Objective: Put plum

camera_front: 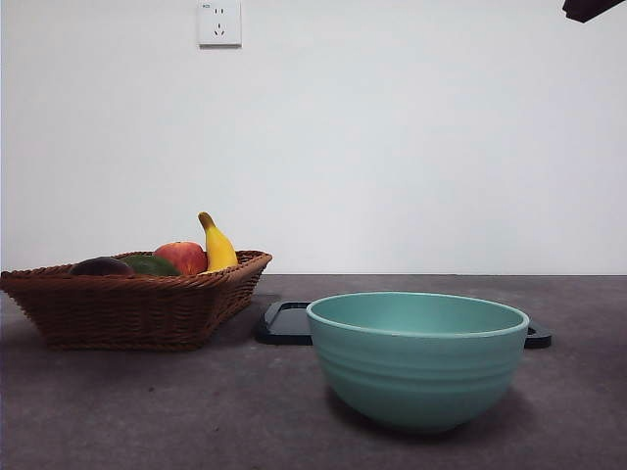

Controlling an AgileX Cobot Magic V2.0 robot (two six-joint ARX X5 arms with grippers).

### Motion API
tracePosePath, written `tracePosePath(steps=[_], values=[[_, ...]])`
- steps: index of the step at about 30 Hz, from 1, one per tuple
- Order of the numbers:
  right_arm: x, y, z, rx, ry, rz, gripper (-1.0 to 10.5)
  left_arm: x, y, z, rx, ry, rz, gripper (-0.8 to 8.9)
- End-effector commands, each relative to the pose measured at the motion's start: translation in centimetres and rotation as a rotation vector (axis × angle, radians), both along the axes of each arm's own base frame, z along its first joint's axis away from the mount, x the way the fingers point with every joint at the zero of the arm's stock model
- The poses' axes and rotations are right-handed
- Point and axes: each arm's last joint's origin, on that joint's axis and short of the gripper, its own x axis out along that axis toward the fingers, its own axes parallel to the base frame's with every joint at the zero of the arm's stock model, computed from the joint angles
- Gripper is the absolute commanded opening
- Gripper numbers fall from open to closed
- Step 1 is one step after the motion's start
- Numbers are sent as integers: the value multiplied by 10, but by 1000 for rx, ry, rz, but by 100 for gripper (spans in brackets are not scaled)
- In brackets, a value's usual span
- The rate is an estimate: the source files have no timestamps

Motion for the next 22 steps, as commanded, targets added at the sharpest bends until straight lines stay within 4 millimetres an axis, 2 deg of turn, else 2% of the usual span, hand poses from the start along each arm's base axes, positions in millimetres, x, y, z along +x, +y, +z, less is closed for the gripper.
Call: tracePosePath(steps=[1, 22], values=[[1, 2, 3, 5, -16, 13, 6, 1, -1, 6, -2, -34, -15, 9], [1, 2, 3, 5, -16, 13, 6, 0, 0, 8, -3, -60, -12, 9]])
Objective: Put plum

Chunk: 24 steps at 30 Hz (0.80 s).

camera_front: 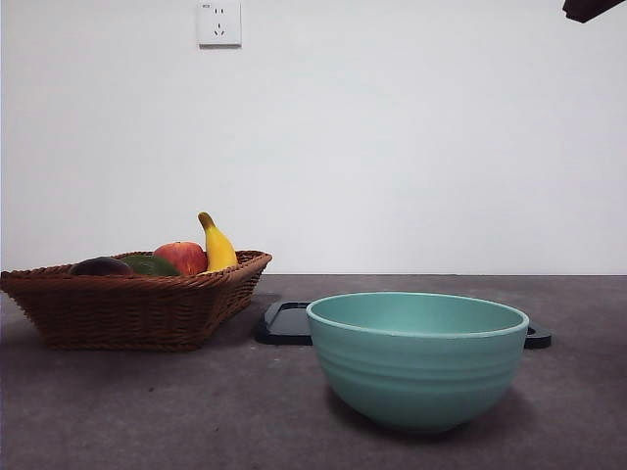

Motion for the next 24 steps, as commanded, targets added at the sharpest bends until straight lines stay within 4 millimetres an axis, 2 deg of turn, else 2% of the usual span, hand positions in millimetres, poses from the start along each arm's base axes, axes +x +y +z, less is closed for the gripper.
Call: tracePosePath(steps=[1, 4, 8, 12, 17, 24], values=[[1, 2, 3, 6, -16, 14, 6, 0, 1, 10, 2, -90, -5, 9], [1, 2, 3, 6, -16, 14, 6, -2, 7, 20, 27, -258, 34, 9], [1, 2, 3, 6, -17, 13, 6, -6, 18, 39, 29, -577, 159, 9], [1, 2, 3, 6, -17, 14, 6, -15, 30, 42, 72, -842, 370, 9], [1, 2, 3, 6, -17, 13, 6, -36, 43, 16, 163, -983, 663, 9], [1, 2, 4, 7, -17, 14, 6, -55, 51, -41, 254, -977, 837, 9]])
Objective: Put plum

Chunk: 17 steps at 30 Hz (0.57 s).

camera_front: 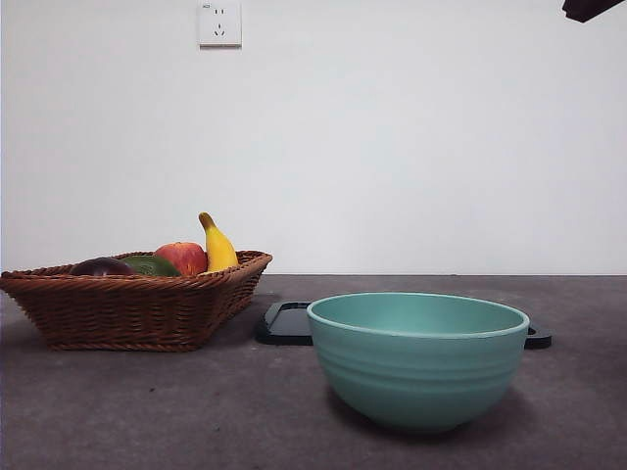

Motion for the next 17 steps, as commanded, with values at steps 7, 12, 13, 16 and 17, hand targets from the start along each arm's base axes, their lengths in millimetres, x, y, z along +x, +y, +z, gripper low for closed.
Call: tracePosePath(steps=[7, 12, 13, 16, 17], values=[[1, 2, 3, 6, -17, 13, 6, -6, 6, -67, -36, 51, 133, 9], [1, 2, 3, 6, -16, 14, 6, -6, 8, -100, -65, 91, 169, 9], [1, 2, 3, 6, -16, 14, 6, -5, 8, -105, -69, 98, 169, 9], [1, 2, 3, 6, -16, 13, 6, -5, 8, -118, -91, 114, 174, 9], [1, 2, 3, 6, -16, 14, 6, -5, 8, -121, -92, 119, 174, 9]])
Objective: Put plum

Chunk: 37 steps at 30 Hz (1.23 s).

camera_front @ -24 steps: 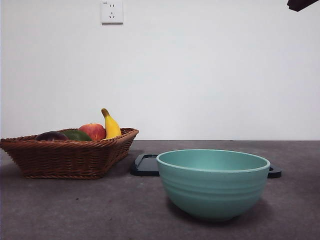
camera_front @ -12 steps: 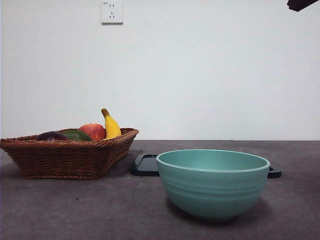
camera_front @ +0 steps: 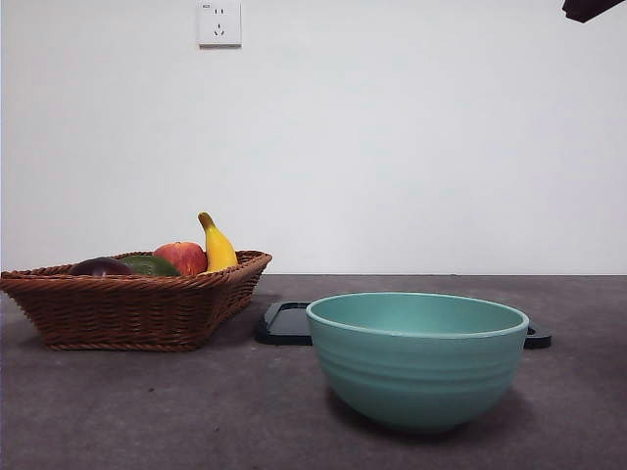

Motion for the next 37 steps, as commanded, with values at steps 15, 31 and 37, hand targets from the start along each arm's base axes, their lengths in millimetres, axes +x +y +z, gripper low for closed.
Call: tracePosePath(steps=[15, 31, 37], values=[[1, 2, 4, 7, -16, 13, 6, 4, 1, -38, -88, 128, 18, 9], [1, 2, 4, 7, -17, 13, 6, 4, 1, -38, -87, 128, 18, 9], [1, 2, 4, 7, -17, 14, 6, 4, 1, -38, -87, 129, 18, 9]])
